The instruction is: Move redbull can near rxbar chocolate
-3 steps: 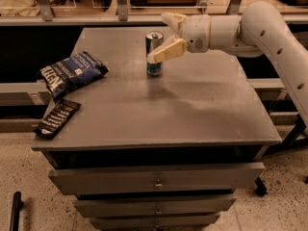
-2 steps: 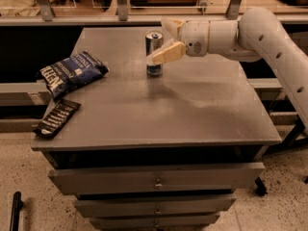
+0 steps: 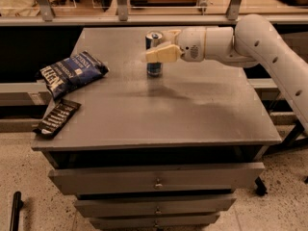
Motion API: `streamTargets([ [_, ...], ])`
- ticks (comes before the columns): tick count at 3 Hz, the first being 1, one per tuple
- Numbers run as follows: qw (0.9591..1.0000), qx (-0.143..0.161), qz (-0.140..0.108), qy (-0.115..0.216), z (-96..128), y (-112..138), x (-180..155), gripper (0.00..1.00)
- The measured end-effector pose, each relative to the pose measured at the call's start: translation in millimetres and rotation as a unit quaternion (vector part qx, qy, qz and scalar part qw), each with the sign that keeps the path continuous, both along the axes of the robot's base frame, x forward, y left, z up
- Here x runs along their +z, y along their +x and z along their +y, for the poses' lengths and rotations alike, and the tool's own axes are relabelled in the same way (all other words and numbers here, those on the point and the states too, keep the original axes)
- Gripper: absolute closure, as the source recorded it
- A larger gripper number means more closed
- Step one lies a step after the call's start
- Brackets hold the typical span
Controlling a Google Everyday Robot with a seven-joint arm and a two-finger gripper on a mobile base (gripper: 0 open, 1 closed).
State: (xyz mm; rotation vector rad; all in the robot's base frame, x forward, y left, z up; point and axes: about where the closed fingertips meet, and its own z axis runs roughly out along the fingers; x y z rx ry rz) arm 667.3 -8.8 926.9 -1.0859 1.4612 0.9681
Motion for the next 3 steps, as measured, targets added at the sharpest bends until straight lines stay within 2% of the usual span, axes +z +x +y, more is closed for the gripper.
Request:
streamTargets([
  [2,0.9998,0.001,0.019,0.004,7.5,-0.4,-0.1,0.72],
  [3,0.9994,-0.001,0.022,0.025,6.5,1.0,16.9,0.96],
])
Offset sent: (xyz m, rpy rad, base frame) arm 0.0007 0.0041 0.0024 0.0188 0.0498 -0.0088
